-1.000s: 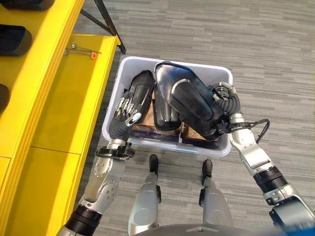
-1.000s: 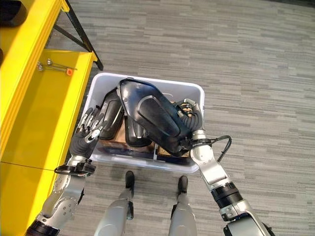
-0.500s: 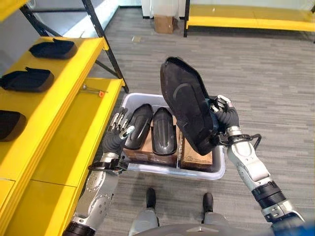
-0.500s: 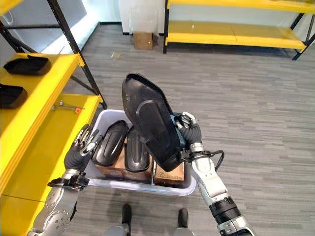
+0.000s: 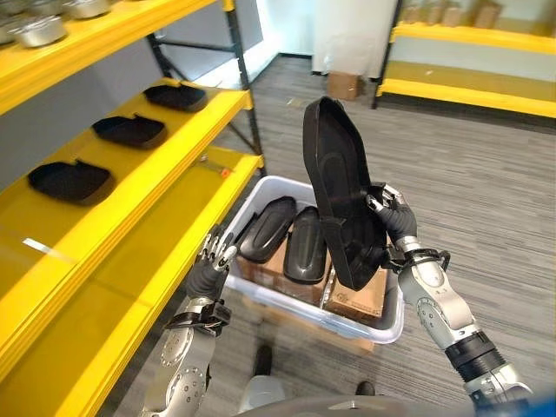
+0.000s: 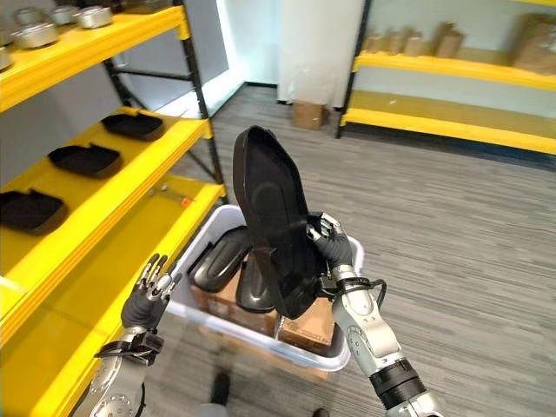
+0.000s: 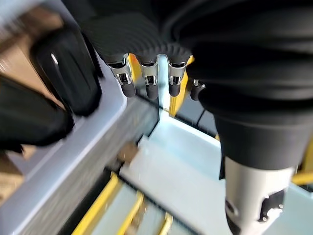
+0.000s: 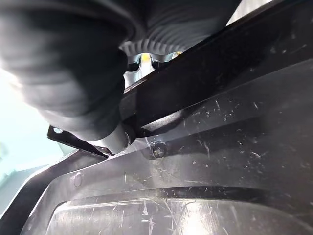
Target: Move parts from the plastic box to the shelf.
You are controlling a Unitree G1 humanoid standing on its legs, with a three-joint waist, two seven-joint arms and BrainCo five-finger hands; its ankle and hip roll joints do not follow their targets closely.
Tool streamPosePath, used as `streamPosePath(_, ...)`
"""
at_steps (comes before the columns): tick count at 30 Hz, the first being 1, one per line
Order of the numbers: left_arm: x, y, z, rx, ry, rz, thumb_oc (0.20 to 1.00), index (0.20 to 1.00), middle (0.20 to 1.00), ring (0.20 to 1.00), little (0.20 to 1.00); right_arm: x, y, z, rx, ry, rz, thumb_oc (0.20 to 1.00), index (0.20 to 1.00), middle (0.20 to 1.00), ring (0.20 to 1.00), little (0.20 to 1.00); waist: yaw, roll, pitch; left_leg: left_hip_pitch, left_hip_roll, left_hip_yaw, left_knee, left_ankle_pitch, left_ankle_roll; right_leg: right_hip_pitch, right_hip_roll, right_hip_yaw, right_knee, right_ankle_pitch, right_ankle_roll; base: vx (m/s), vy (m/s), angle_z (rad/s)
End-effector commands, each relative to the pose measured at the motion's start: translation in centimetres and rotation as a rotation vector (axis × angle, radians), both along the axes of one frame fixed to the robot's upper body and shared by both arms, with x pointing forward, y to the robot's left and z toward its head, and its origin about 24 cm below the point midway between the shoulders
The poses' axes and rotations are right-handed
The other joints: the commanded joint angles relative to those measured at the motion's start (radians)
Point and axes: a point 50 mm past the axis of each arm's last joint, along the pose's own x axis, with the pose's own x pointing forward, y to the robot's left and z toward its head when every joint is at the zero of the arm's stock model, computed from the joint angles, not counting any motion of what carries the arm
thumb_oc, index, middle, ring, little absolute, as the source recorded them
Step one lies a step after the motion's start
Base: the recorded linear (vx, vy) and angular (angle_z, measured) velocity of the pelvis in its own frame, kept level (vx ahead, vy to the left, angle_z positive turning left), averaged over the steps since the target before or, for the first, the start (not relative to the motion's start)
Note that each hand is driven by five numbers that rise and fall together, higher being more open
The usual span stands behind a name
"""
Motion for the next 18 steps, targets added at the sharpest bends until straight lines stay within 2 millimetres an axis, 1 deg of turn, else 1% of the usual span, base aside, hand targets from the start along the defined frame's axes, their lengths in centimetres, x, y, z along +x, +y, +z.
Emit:
streamPosePath(1, 0.9, 1.1, 2.3, 0.066, -0.125, -0.018, 1.0, 1.0, 1.0, 1.0, 1.0, 1.1, 1.1, 5.9, 0.086, -0.275, 0.025, 0.2, 0.2, 0.2, 0.2, 0.2, -0.022, -0.07, 0.03, 0.055, 0.102, 0.113, 0.091, 0.14, -0.215, 0.003, -0.074, 0.011, 0.05, -0.073, 0.044, 0.02, 0.127, 1.13)
streamPosePath(2, 1.0, 1.0, 2.5, 0.067, -0.134, -0.023, 1.0, 1.0, 1.0, 1.0, 1.0, 1.0, 0.7, 5.9, 0.089, -0.276, 0.0, 0.2, 0.2, 0.2, 0.2, 0.2, -0.023, -0.056, 0.033, 0.077, 0.14, 0.126, 0.053, 0.19, -0.223, 0.008, -0.091, -0.009, 0.058, -0.052, 0.051, 0.04, 0.12, 0.82)
streamPosePath(3, 1.0, 1.0, 2.5, 0.067, -0.134, -0.023, 1.0, 1.0, 1.0, 1.0, 1.0, 1.0, 0.7, 5.9, 0.089, -0.276, 0.0, 0.2, 0.2, 0.2, 0.2, 0.2, -0.023, -0.056, 0.033, 0.077, 0.14, 0.126, 0.053, 0.19, -0.223, 0.008, -0.091, -0.009, 0.057, -0.052, 0.051, 0.07, 0.228, 0.64)
streamPosePath(4, 1.2, 0.9, 2.6, 0.067, -0.137, -0.03, 1.0, 1.0, 1.0, 1.0, 1.0, 0.7, 0.0, 5.7, 0.082, -0.277, -0.025, 0.2, 0.2, 0.2, 0.2, 0.2, -0.035, -0.045, 0.022, 0.113, 0.163, 0.166, 0.007, 0.178, -0.235, 0.01, -0.122, -0.029, 0.094, -0.061, 0.075, 0.08, 0.211, 0.5)
streamPosePath(5, 1.2, 0.8, 2.5, 0.067, -0.133, -0.035, 1.0, 1.0, 1.0, 1.0, 1.0, 0.5, -0.1, 5.6, 0.074, -0.275, -0.028, 0.2, 0.2, 0.2, 0.2, 0.2, -0.034, -0.038, 0.015, 0.135, 0.161, 0.182, -0.026, 0.171, -0.224, 0.002, -0.137, -0.039, 0.114, -0.051, 0.078, 0.1, 0.293, 0.49)
streamPosePath(6, 1.3, 0.8, 2.5, 0.072, -0.134, -0.036, 1.0, 1.0, 1.0, 1.0, 1.0, 0.5, 0.1, 5.8, 0.06, -0.284, -0.025, 0.2, 0.2, 0.2, 0.2, 0.2, -0.033, -0.035, 0.006, 0.152, 0.153, 0.185, -0.05, 0.158, -0.222, -0.003, -0.15, -0.037, 0.121, -0.044, 0.087, 0.05, 0.276, 0.43)
streamPosePath(7, 1.6, 0.6, 2.6, 0.075, -0.14, -0.041, 1.0, 1.0, 1.0, 1.0, 1.0, 0.5, 0.1, 5.7, 0.068, -0.281, -0.03, 0.2, 0.2, 0.2, 0.2, 0.2, -0.029, -0.037, 0.002, 0.154, 0.133, 0.188, -0.042, 0.134, -0.216, 0.005, -0.177, -0.042, 0.117, -0.026, 0.106, 0.09, 0.258, 0.38)
streamPosePath(10, 1.8, 1.0, 3.2, 0.108, -0.167, -0.052, 1.0, 1.0, 1.0, 1.0, 1.0, 0.2, -0.2, 5.1, 0.089, -0.258, -0.039, 0.2, 0.2, 0.2, 0.2, 0.2, -0.025, -0.054, 0.01, 0.129, 0.092, 0.18, 0.051, 0.063, -0.204, 0.057, -0.243, -0.066, 0.095, 0.006, 0.132, 0.1, 0.242, 0.32)
streamPosePath(11, 1.9, 1.0, 3.3, 0.118, -0.173, -0.058, 1.0, 1.0, 1.0, 1.0, 1.0, 0.1, -0.1, 5.0, 0.094, -0.255, -0.033, 0.2, 0.2, 0.2, 0.2, 0.2, -0.021, -0.063, 0.013, 0.123, 0.069, 0.171, 0.077, 0.034, -0.197, 0.076, -0.265, -0.068, 0.079, 0.023, 0.146, 0.13, 0.332, 0.42)
streamPosePath(12, 1.9, 1.3, 3.5, 0.125, -0.177, -0.046, 1.0, 1.0, 1.0, 1.0, 1.0, 0.0, -0.2, 4.9, 0.088, -0.25, -0.033, 0.2, 0.2, 0.2, 0.2, 0.2, -0.012, -0.076, 0.011, 0.112, 0.036, 0.172, 0.101, -0.001, -0.185, 0.092, -0.296, -0.066, 0.057, 0.046, 0.164, 0.13, 0.335, 0.37)
streamPosePath(13, 1.9, 1.5, 3.6, 0.133, -0.182, -0.038, 1.0, 1.0, 1.0, 1.0, 1.0, -0.1, 0.0, 4.9, 0.091, -0.248, -0.031, 0.2, 0.2, 0.2, 0.2, 0.2, -0.006, -0.084, 0.01, 0.1, 0.018, 0.174, 0.124, -0.018, -0.18, 0.099, -0.314, -0.072, 0.047, 0.066, 0.174, 0.09, 0.24, 0.18)
streamPosePath(14, 1.9, 1.6, 3.6, 0.133, -0.182, -0.038, 1.0, 1.0, 1.0, 1.0, 1.0, -0.1, 0.0, 4.9, 0.091, -0.248, -0.031, 0.2, 0.2, 0.2, 0.2, 0.2, -0.006, -0.085, 0.009, 0.099, 0.017, 0.173, 0.126, -0.019, -0.179, 0.1, -0.315, -0.072, 0.047, 0.066, 0.174, 0.08, 0.221, 0.2)
streamPosePath(15, 2.0, 1.9, 4.0, 0.149, -0.196, -0.029, 1.0, 1.0, 1.0, 1.0, 1.0, -0.1, 0.3, 4.9, 0.105, -0.249, -0.015, 0.2, 0.2, 0.2, 0.2, 0.2, 0.006, -0.104, 0.007, 0.072, -0.01, 0.168, 0.162, -0.048, -0.167, 0.104, -0.339, -0.077, 0.027, 0.093, 0.188, 0.07, 0.207, 0.17)
streamPosePath(18, 1.9, 2.5, 4.7, 0.168, -0.219, -0.01, 1.0, 1.0, 1.0, 1.0, 1.0, 0.1, 0.8, 5.2, 0.111, -0.26, 0.001, 0.2, 0.2, 0.2, 0.2, 0.2, 0.035, -0.129, 0.016, 0.015, -0.046, 0.154, 0.274, -0.117, -0.146, 0.111, -0.372, -0.078, 0.016, 0.129, 0.205, 0.07, 0.252, 0.09)
